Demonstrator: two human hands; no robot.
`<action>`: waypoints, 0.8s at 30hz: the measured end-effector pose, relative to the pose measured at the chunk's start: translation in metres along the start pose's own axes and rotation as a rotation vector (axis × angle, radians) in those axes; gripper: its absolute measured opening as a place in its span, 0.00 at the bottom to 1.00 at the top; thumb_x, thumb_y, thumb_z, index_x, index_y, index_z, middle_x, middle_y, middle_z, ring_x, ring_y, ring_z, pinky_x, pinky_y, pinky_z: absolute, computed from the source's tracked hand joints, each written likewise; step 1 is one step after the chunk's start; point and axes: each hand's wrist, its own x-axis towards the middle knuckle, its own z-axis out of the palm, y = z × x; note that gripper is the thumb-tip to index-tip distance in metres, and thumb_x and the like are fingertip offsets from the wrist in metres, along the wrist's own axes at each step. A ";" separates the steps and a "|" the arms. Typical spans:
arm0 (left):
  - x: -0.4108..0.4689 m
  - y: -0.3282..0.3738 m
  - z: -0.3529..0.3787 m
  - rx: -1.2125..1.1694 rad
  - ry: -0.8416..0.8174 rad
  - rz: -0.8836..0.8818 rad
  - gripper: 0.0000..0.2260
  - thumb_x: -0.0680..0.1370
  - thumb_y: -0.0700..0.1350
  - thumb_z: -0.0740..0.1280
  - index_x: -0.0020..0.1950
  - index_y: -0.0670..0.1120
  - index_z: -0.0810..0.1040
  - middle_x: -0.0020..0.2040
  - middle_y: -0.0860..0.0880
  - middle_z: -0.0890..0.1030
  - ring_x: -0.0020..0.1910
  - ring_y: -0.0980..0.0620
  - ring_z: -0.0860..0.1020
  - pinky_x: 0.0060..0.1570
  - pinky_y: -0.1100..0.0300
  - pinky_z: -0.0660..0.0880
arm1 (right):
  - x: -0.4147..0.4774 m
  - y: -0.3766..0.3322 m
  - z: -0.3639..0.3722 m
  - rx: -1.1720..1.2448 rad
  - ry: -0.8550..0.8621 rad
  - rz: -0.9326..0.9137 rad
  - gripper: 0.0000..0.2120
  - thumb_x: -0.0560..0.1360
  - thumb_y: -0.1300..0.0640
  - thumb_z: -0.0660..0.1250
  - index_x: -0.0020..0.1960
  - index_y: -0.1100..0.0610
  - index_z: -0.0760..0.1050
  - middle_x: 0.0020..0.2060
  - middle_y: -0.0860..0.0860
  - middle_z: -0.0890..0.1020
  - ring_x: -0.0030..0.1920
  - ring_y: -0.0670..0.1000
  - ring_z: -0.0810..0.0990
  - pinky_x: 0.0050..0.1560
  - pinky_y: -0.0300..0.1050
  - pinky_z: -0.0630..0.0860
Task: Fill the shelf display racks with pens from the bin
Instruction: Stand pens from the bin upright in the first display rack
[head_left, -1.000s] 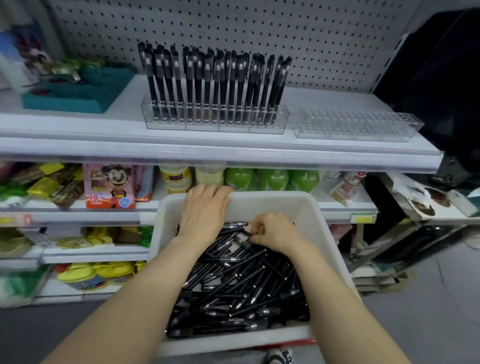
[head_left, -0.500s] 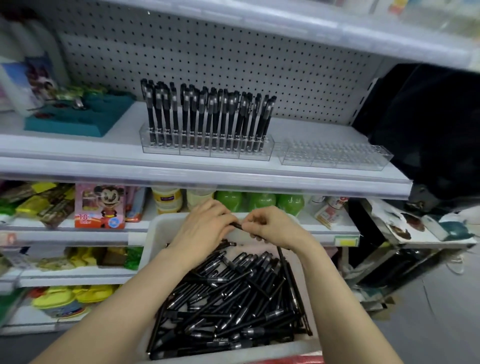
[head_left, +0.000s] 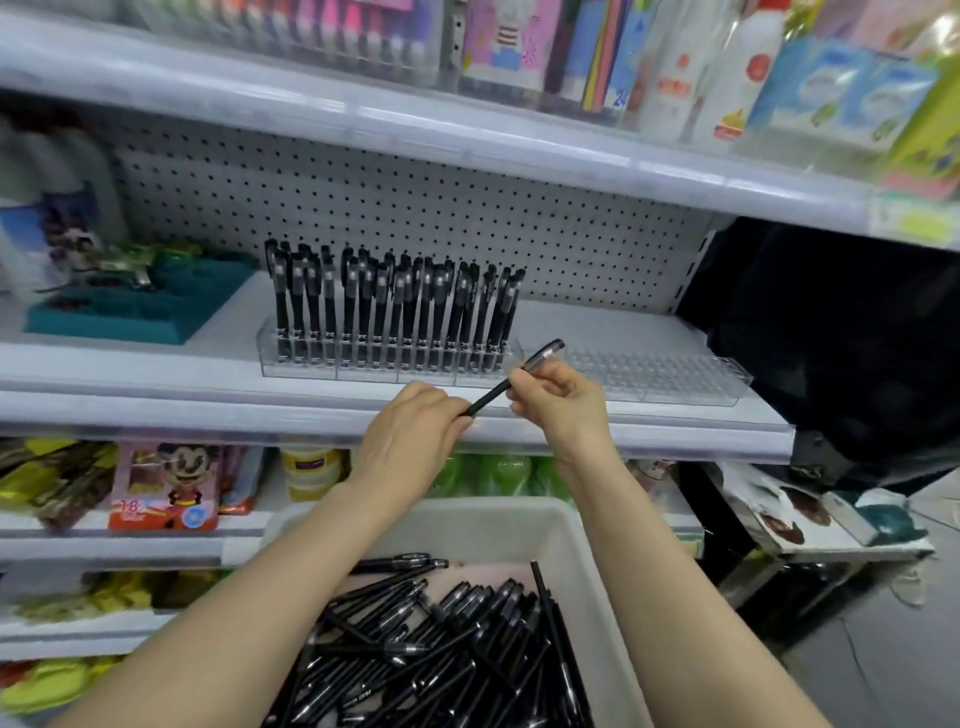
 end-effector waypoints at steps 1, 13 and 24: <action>0.006 0.000 0.001 0.012 0.007 -0.002 0.11 0.80 0.50 0.64 0.58 0.47 0.81 0.50 0.50 0.81 0.54 0.48 0.73 0.53 0.53 0.73 | 0.007 -0.002 -0.002 -0.015 0.020 -0.028 0.02 0.75 0.63 0.71 0.44 0.59 0.79 0.33 0.52 0.82 0.37 0.49 0.81 0.43 0.40 0.79; 0.049 -0.027 0.012 0.263 0.036 -0.088 0.20 0.79 0.50 0.66 0.69 0.45 0.73 0.64 0.46 0.74 0.62 0.44 0.70 0.63 0.47 0.70 | 0.094 -0.034 0.004 -0.647 0.116 -0.426 0.07 0.80 0.56 0.65 0.52 0.56 0.80 0.37 0.51 0.83 0.39 0.53 0.83 0.46 0.50 0.81; 0.044 -0.032 0.023 0.265 0.108 -0.069 0.19 0.76 0.46 0.69 0.66 0.44 0.75 0.62 0.45 0.75 0.58 0.42 0.71 0.60 0.47 0.71 | 0.109 0.000 0.016 -0.856 0.054 -0.382 0.08 0.79 0.56 0.65 0.53 0.57 0.81 0.39 0.59 0.83 0.40 0.60 0.80 0.43 0.50 0.77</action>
